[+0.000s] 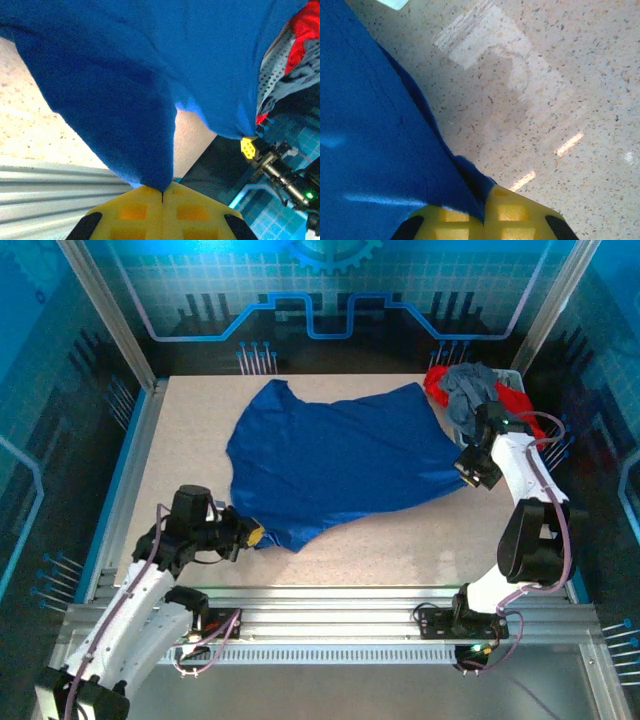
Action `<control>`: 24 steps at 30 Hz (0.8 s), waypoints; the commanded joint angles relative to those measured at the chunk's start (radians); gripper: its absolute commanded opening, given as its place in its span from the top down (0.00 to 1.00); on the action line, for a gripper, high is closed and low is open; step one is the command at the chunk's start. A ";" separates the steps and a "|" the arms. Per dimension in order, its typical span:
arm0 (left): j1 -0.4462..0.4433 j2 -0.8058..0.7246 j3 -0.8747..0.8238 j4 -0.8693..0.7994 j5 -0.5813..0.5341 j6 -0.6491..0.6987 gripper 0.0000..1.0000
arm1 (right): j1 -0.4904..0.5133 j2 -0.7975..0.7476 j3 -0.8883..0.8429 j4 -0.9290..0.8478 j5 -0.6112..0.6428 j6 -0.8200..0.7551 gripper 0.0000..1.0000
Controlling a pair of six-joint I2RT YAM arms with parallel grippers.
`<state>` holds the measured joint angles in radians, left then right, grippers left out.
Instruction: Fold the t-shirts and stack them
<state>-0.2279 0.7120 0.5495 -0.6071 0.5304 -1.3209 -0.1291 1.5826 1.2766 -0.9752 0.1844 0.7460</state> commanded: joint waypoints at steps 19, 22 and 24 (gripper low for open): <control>-0.034 0.398 0.256 -0.094 -0.092 0.255 0.52 | 0.023 -0.040 -0.005 -0.031 0.072 0.004 0.57; 0.036 0.559 0.344 -0.065 -0.108 0.259 0.60 | 0.102 -0.066 -0.009 -0.026 0.088 0.009 0.56; 0.068 0.676 0.404 -0.036 -0.120 0.268 0.64 | 0.147 -0.076 -0.028 0.011 0.067 0.015 0.57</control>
<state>-0.2058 1.2507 0.8906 -0.6598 0.4675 -1.0889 -0.0418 1.5326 1.2766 -0.9829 0.2470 0.7403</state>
